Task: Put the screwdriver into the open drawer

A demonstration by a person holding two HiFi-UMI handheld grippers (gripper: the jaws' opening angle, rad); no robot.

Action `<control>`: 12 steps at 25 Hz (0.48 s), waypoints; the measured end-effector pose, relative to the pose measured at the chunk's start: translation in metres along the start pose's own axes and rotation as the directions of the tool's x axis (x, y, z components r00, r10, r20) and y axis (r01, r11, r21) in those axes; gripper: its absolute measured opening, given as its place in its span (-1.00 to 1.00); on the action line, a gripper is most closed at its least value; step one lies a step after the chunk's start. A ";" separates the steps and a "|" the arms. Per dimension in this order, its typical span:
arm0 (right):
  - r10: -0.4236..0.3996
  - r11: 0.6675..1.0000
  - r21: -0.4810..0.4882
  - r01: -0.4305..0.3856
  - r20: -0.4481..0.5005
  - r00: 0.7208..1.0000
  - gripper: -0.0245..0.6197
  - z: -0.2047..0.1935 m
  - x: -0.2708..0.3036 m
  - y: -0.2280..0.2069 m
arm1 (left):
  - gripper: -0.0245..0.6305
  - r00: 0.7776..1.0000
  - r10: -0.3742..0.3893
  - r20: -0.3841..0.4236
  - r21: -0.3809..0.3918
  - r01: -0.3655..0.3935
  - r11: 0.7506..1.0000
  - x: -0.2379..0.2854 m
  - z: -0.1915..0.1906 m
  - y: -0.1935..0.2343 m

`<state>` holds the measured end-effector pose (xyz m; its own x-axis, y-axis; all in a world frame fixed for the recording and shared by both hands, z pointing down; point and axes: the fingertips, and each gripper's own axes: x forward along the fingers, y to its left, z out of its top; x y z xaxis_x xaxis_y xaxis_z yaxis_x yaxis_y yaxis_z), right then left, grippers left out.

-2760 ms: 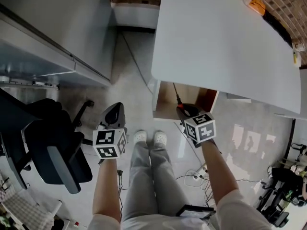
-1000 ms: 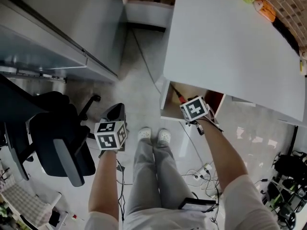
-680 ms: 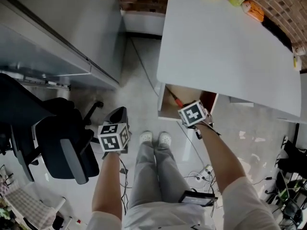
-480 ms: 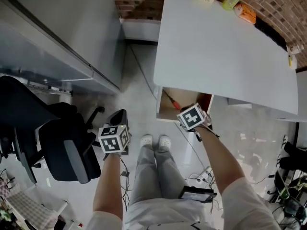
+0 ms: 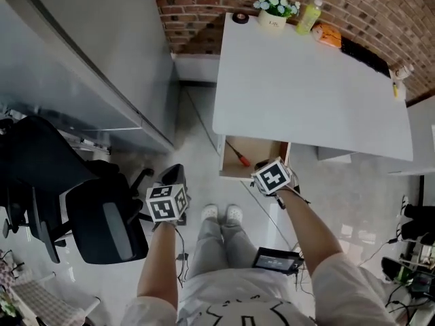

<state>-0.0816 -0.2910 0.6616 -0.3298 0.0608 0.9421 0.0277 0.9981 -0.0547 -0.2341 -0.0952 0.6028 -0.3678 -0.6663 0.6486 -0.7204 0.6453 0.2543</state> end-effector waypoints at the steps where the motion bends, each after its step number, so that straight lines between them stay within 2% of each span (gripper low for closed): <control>1: -0.023 1.000 -0.005 0.023 0.023 0.999 -0.87 0.004 -0.008 -0.004 | -0.89 1.000 -0.001 0.010 0.004 0.001 1.000 -0.005 0.006 -0.003; 3: -0.057 0.998 -0.003 0.057 0.063 0.996 -0.87 0.009 -0.029 -0.008 | -0.89 0.999 -0.007 0.038 0.016 0.006 1.000 -0.018 0.019 -0.010; 7: -0.075 0.997 0.021 0.073 0.176 0.981 -0.87 0.024 -0.076 -0.006 | -0.89 0.994 -0.030 0.107 0.069 0.023 0.997 -0.041 0.049 -0.029; 12: -0.136 0.991 0.043 0.130 0.326 0.935 -0.87 0.038 -0.122 -0.006 | -0.89 0.984 -0.041 0.171 0.130 0.019 0.991 -0.065 0.074 -0.046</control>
<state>-0.0774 -0.3043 0.5346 -0.6199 -0.0767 0.7809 -0.0556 0.9970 0.0538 -0.2204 -0.1089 0.4960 -0.4332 -0.7461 0.5056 -0.7973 0.5789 0.1712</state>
